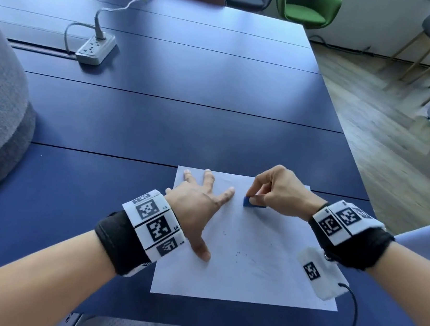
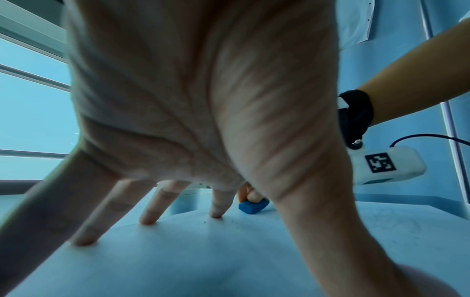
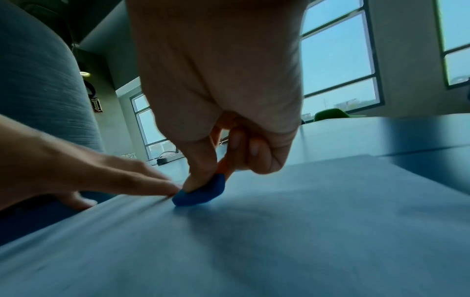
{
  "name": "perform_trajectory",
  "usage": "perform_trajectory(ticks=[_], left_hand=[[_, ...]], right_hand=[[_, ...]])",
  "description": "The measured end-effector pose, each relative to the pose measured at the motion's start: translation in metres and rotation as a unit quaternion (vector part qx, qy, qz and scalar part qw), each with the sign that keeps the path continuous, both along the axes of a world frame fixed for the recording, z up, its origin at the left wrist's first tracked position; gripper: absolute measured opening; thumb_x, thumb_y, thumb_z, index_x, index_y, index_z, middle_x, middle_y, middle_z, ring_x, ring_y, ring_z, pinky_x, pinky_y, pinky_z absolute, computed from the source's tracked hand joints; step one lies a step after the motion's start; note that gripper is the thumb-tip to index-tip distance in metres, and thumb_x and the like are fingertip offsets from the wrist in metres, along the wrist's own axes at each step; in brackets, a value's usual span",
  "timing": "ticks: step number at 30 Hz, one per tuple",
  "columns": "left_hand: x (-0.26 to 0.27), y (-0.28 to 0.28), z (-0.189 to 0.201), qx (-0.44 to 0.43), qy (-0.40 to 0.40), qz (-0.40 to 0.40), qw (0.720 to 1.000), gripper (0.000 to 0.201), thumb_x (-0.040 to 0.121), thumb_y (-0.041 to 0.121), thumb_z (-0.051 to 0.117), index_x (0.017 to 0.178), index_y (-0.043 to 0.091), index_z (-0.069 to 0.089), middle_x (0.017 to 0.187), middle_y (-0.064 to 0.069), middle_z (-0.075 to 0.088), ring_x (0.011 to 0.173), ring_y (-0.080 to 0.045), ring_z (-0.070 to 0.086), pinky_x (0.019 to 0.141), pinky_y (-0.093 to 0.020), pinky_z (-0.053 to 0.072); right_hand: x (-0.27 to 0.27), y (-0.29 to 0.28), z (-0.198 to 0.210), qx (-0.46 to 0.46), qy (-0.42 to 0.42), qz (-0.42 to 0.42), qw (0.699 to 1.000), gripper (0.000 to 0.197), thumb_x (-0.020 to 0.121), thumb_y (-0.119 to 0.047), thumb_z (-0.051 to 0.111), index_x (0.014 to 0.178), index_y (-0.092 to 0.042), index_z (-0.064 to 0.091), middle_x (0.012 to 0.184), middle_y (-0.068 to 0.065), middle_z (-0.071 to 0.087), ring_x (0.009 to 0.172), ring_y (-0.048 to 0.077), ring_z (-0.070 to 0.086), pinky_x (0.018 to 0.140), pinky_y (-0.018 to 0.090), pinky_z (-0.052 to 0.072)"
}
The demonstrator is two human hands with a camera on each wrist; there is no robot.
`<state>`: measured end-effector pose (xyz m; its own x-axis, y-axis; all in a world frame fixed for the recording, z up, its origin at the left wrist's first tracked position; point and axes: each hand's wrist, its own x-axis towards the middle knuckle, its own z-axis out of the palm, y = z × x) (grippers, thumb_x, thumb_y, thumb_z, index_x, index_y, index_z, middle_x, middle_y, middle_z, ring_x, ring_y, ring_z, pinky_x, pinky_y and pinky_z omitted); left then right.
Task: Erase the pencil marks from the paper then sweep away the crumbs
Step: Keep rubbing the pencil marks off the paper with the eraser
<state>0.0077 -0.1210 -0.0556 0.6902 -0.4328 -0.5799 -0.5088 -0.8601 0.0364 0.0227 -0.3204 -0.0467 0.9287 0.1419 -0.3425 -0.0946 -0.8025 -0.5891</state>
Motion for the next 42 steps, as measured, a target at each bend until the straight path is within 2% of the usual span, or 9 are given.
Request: perform_trajectory(ticks=[4, 9, 15, 18, 24, 28, 33, 38, 42], left_hand=[[0.001, -0.002, -0.001, -0.003, 0.003, 0.007, 1.0, 0.146, 0.051, 0.06, 0.089, 0.151, 0.04, -0.015, 0.158, -0.019, -0.014, 0.14, -0.058, 0.001, 0.099, -0.064, 0.041], [0.002, -0.003, -0.003, 0.001, 0.003, 0.008, 1.0, 0.148, 0.049, 0.059, 0.089, 0.151, 0.04, -0.016, 0.157, -0.019, -0.014, 0.139, -0.057, 0.003, 0.097, -0.064, 0.042], [0.004, -0.003, -0.004, 0.006, -0.007, 0.0, 1.0, 0.149, 0.046, 0.063, 0.088, 0.15, 0.041, -0.016, 0.156, -0.017, -0.009, 0.135, -0.053, 0.011, 0.096, -0.061, 0.043], [0.004, -0.002, -0.004, 0.01, -0.012, -0.002, 1.0, 0.15, 0.044, 0.065, 0.087, 0.15, 0.041, -0.016, 0.155, -0.016, -0.006, 0.133, -0.049, 0.015, 0.096, -0.06, 0.043], [0.004, 0.001, -0.003, 0.009, -0.04, -0.026, 0.999, 0.149, 0.043, 0.071, 0.084, 0.151, 0.041, -0.014, 0.154, -0.014, 0.004, 0.124, -0.04, 0.026, 0.091, -0.051, 0.049], [0.004, -0.001, -0.003, 0.022, -0.035, -0.021, 0.999, 0.149, 0.042, 0.07, 0.085, 0.15, 0.042, -0.014, 0.156, -0.014, -0.001, 0.129, -0.042, 0.021, 0.093, -0.054, 0.047], [0.005, -0.002, -0.005, 0.023, -0.042, -0.016, 0.999, 0.15, 0.04, 0.072, 0.084, 0.149, 0.045, -0.016, 0.154, -0.011, 0.0, 0.129, -0.04, 0.021, 0.091, -0.052, 0.049], [0.005, 0.0, -0.005, 0.018, -0.036, -0.005, 0.999, 0.15, 0.039, 0.071, 0.085, 0.148, 0.047, -0.017, 0.157, -0.012, -0.008, 0.133, -0.041, 0.016, 0.093, -0.054, 0.047], [0.006, 0.0, -0.005, 0.011, -0.032, -0.005, 0.999, 0.151, 0.039, 0.071, 0.085, 0.147, 0.049, -0.018, 0.157, -0.012, -0.012, 0.136, -0.041, 0.013, 0.095, -0.056, 0.046]], right_hand=[[0.016, 0.001, -0.001, 0.008, -0.074, -0.033, 0.997, 0.006, 0.079, -0.008, 0.074, 0.077, -0.014, 0.076, 0.064, -0.001, 0.063, 0.053, 0.004, 0.054, 0.048, 0.008, 0.038], [0.016, -0.005, 0.001, -0.027, 0.017, 0.074, 0.997, 0.018, 0.078, -0.008, 0.072, 0.07, -0.024, 0.074, 0.057, -0.01, 0.064, 0.05, -0.001, 0.055, 0.056, 0.022, 0.048], [0.018, 0.002, -0.005, 0.02, -0.061, 0.019, 0.998, 0.013, 0.079, -0.004, 0.072, 0.075, -0.016, 0.075, 0.063, -0.002, 0.063, 0.048, -0.001, 0.052, 0.049, 0.008, 0.039], [0.013, -0.001, -0.001, 0.002, 0.009, 0.084, 0.996, 0.017, 0.08, -0.004, 0.071, 0.074, -0.02, 0.074, 0.058, -0.007, 0.061, 0.046, -0.003, 0.05, 0.049, 0.01, 0.04], [0.016, 0.006, -0.006, 0.027, -0.055, 0.038, 0.997, 0.019, 0.079, -0.003, 0.071, 0.071, -0.02, 0.074, 0.063, -0.002, 0.065, 0.05, 0.0, 0.053, 0.053, 0.013, 0.041], [0.006, 0.002, -0.006, 0.013, 0.009, 0.09, 0.996, 0.02, 0.079, -0.001, 0.069, 0.074, -0.019, 0.075, 0.06, -0.004, 0.064, 0.048, -0.002, 0.053, 0.052, 0.015, 0.043], [0.01, 0.004, -0.01, 0.036, -0.067, 0.006, 0.997, 0.008, 0.08, -0.008, 0.073, 0.077, -0.015, 0.075, 0.064, -0.002, 0.065, 0.048, -0.001, 0.052, 0.052, 0.011, 0.04], [-0.002, 0.004, -0.006, 0.009, -0.003, 0.075, 0.997, 0.016, 0.08, -0.006, 0.071, 0.075, -0.02, 0.075, 0.062, -0.007, 0.063, 0.048, -0.002, 0.052, 0.049, 0.009, 0.039], [0.006, 0.004, -0.007, 0.021, -0.061, 0.017, 0.998, 0.012, 0.08, -0.006, 0.071, 0.076, -0.017, 0.075, 0.066, -0.002, 0.066, 0.056, 0.005, 0.056, 0.055, 0.016, 0.043]])
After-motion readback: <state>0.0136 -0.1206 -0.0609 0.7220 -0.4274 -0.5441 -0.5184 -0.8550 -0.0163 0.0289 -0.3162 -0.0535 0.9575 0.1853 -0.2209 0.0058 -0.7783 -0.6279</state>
